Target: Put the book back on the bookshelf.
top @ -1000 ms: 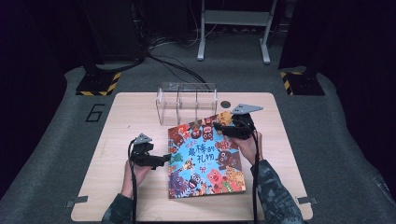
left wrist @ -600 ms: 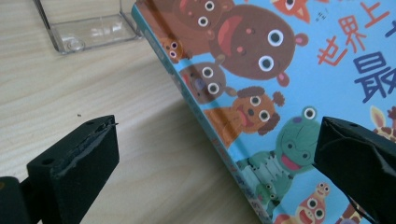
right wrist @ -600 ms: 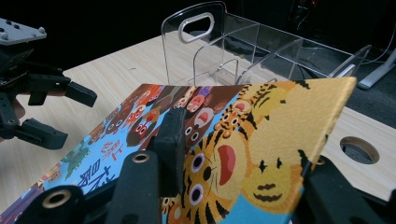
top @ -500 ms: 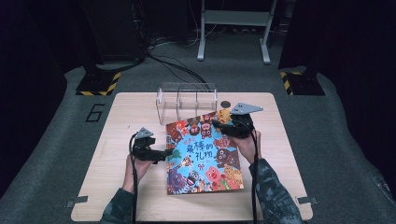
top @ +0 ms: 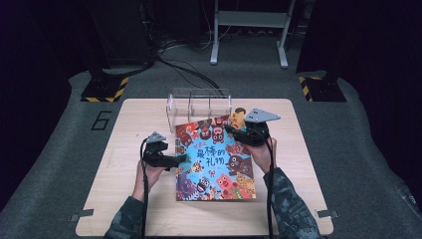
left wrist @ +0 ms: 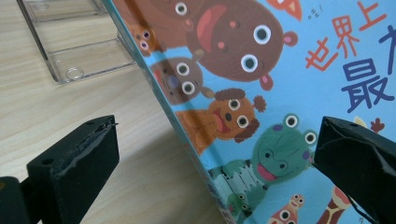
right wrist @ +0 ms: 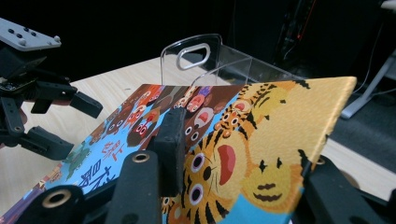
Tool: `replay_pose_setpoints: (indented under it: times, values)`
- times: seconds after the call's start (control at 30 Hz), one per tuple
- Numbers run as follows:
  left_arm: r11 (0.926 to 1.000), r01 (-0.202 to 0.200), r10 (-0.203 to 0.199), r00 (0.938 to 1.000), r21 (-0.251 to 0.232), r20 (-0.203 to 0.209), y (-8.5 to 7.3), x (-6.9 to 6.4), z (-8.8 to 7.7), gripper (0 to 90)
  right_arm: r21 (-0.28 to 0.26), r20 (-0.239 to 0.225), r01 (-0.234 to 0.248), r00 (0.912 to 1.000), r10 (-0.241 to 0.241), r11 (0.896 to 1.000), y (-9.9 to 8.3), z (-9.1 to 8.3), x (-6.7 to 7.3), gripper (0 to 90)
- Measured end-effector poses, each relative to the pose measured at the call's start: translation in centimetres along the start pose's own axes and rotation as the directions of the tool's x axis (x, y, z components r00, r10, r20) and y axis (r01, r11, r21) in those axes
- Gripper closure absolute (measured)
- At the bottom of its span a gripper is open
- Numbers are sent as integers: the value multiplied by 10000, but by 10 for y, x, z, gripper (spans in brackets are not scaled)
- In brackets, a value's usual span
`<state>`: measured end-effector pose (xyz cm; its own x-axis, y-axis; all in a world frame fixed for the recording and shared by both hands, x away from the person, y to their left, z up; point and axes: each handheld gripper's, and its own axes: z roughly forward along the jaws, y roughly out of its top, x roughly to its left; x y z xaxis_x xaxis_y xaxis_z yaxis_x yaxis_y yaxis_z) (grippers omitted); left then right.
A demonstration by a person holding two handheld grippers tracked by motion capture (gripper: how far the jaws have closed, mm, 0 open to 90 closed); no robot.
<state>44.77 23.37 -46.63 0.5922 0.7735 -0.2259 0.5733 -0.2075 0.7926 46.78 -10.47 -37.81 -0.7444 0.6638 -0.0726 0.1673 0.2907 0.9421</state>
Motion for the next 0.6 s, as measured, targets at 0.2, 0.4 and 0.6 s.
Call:
replay_pose_setpoints:
  times: [0.2, 0.4, 0.6]
  values:
    - [9998, 209, -210, 9996, 27, 210, 1, 0, 10, 0, -247, 74, 160, 9998, -159, 9996, 2, -2, 4, 587]
    - [9991, 397, -408, 9958, 147, 814, 2, -3, 13, 0, -378, 64, 254, 9997, -252, 9990, 3, -2, 5, 587]
    - [9991, 56, -103, 9940, 430, 1088, 4, -6, 14, 8, -444, -13, 148, 9999, -148, 9989, 2, -2, 4, 587]
